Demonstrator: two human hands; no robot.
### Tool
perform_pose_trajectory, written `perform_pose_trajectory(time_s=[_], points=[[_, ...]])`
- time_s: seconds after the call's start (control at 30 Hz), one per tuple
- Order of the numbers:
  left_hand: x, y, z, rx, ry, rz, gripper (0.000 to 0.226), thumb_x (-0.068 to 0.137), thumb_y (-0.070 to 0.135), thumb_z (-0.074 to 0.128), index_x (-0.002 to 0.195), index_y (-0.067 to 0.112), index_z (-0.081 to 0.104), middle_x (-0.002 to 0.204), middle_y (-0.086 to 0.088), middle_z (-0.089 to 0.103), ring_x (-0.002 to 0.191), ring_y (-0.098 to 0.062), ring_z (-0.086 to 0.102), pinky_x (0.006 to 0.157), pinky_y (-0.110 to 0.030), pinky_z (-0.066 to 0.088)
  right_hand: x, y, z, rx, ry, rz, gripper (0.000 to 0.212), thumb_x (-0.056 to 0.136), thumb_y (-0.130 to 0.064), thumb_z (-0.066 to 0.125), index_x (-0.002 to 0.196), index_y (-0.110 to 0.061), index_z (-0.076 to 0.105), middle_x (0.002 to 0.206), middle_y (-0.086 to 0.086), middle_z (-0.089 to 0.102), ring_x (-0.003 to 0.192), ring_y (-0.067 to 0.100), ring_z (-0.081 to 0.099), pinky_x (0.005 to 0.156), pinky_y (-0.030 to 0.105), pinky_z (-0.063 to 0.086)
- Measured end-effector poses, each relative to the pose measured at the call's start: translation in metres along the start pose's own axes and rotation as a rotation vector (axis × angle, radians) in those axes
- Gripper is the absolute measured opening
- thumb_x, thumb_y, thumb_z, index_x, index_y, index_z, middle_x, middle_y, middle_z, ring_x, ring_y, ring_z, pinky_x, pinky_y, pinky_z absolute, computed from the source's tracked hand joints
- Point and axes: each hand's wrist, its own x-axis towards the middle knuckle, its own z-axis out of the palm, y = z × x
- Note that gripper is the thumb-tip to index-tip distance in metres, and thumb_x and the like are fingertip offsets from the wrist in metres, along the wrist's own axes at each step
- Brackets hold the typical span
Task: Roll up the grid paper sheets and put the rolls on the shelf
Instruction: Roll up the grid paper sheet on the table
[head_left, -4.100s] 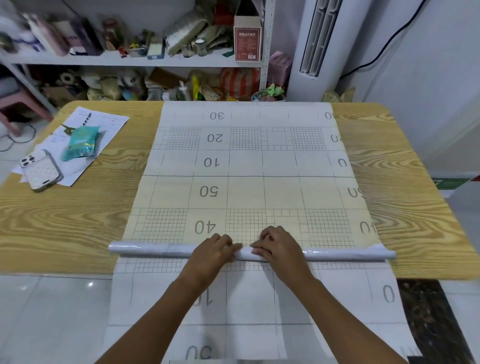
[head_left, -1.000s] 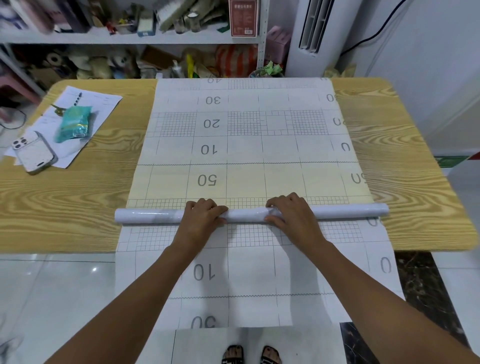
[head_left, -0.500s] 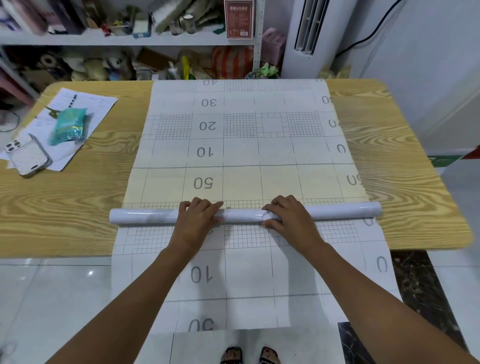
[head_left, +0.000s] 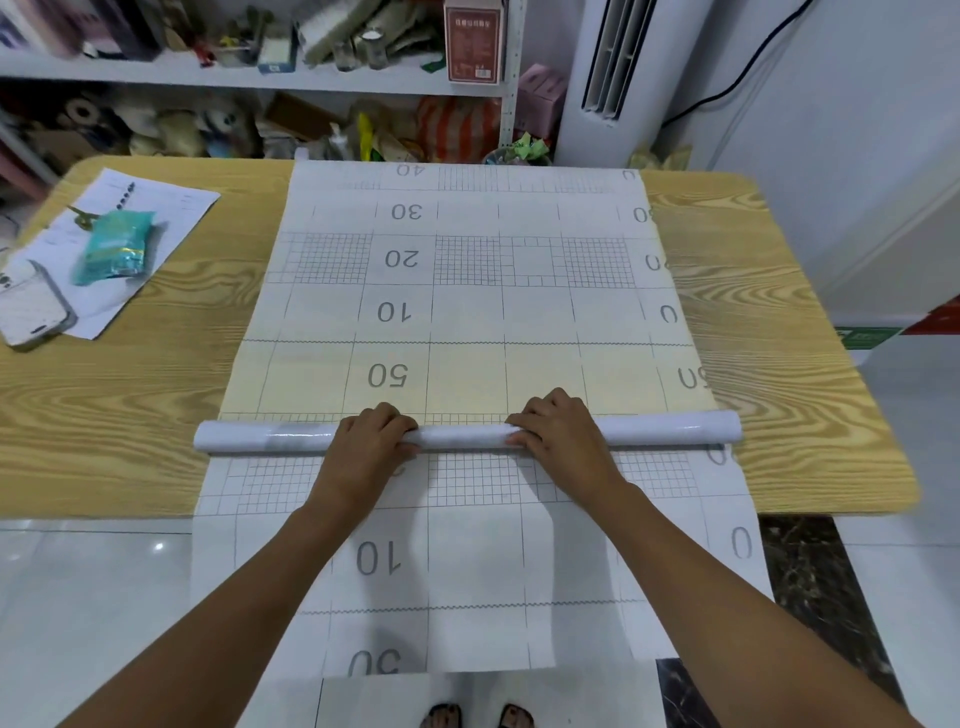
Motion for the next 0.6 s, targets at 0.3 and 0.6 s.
perform_pose_trajectory(time_s=[0.3,0.6], points=[[0.004,-0.005,0.001,-0.012,-0.012,-0.011,0.028,0.082,0.028,0.043,0.089,0.01,0.064,0.077,-0.003,0.064,0.074,-0.013,0.041,0.064,-0.029,0.033,-0.009,-0.002,0.0,-0.032,-0.015,0.022,0.038,0.087,-0.047,0.044,0.101,-0.018,0.063,0.098,-0.002,0.062,0.085,0.021,0.049,0.072,0.029,0.038],[0.01,-0.002,-0.002,-0.054,-0.05,-0.094,0.019,0.081,-0.001,0.06,0.098,0.007,0.061,0.08,-0.01,0.065,0.078,-0.03,0.053,0.069,-0.03,0.03,-0.011,0.002,0.002,-0.043,0.031,0.036,0.038,0.083,-0.046,0.043,0.093,-0.02,0.068,0.087,-0.002,0.061,0.079,0.02,0.048,0.065,0.028,0.033]])
